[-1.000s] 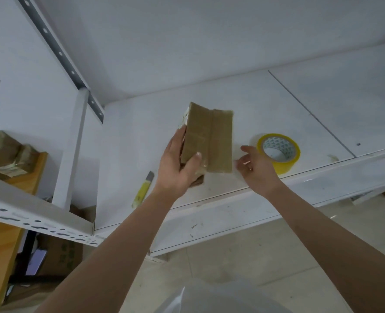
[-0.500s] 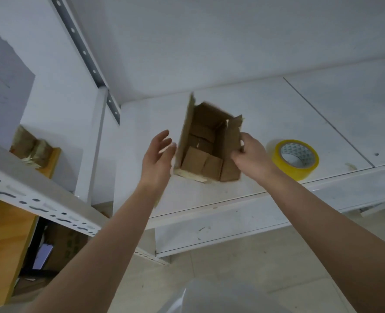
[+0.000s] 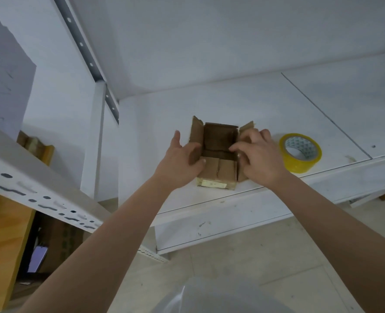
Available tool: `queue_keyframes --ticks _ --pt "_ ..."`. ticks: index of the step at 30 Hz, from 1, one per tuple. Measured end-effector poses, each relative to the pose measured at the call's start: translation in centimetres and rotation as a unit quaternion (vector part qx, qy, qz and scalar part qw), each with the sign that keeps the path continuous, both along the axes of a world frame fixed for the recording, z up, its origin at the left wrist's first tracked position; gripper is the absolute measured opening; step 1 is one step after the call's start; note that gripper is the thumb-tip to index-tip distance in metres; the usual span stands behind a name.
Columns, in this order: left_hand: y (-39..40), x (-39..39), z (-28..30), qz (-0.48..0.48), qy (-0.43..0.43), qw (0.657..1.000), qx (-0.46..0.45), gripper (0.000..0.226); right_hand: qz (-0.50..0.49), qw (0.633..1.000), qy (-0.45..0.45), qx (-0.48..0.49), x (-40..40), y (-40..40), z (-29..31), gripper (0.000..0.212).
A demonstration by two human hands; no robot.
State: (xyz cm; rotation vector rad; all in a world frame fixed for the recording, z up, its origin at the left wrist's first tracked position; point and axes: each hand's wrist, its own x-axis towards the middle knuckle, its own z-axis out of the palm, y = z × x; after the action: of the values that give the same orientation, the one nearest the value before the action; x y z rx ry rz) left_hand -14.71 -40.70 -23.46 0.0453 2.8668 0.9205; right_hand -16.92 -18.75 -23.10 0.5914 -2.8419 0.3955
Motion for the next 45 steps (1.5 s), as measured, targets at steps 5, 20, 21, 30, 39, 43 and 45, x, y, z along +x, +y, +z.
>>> queue_keyframes --ticks 5,20,21,30,39,43,45 --pt "0.0 0.3 0.2 -0.111 0.080 0.974 -0.179 0.063 0.026 0.990 -0.123 0.072 0.4 0.3 0.1 0.055" --pt "-1.4 1.2 -1.3 -0.159 0.151 0.963 -0.157 0.023 0.063 0.995 -0.035 0.073 1.7 -0.7 -1.0 0.013" --pt "-1.5 0.7 -1.2 -0.153 0.152 0.966 -0.144 0.026 0.065 0.995 -0.030 0.064 1.1 -1.0 -0.9 0.013" --pt "-5.5 -5.8 1.7 0.044 0.238 0.964 -0.107 0.020 0.138 0.989 0.040 0.027 -10.0 -7.8 1.7 0.006" --pt "-10.7 -12.8 1.3 0.193 0.194 0.949 -0.155 0.015 0.163 0.984 0.062 0.033 -18.7 -17.2 1.1 0.012" --pt "-12.2 -14.6 -0.3 0.208 0.128 0.952 -0.183 0.019 0.168 0.983 0.004 0.071 -19.8 -19.0 -1.5 0.022" --pt "-12.6 -14.9 -1.0 0.213 0.097 0.953 -0.189 0.021 0.171 0.983 -0.007 0.060 -19.7 -19.4 -2.2 0.024"
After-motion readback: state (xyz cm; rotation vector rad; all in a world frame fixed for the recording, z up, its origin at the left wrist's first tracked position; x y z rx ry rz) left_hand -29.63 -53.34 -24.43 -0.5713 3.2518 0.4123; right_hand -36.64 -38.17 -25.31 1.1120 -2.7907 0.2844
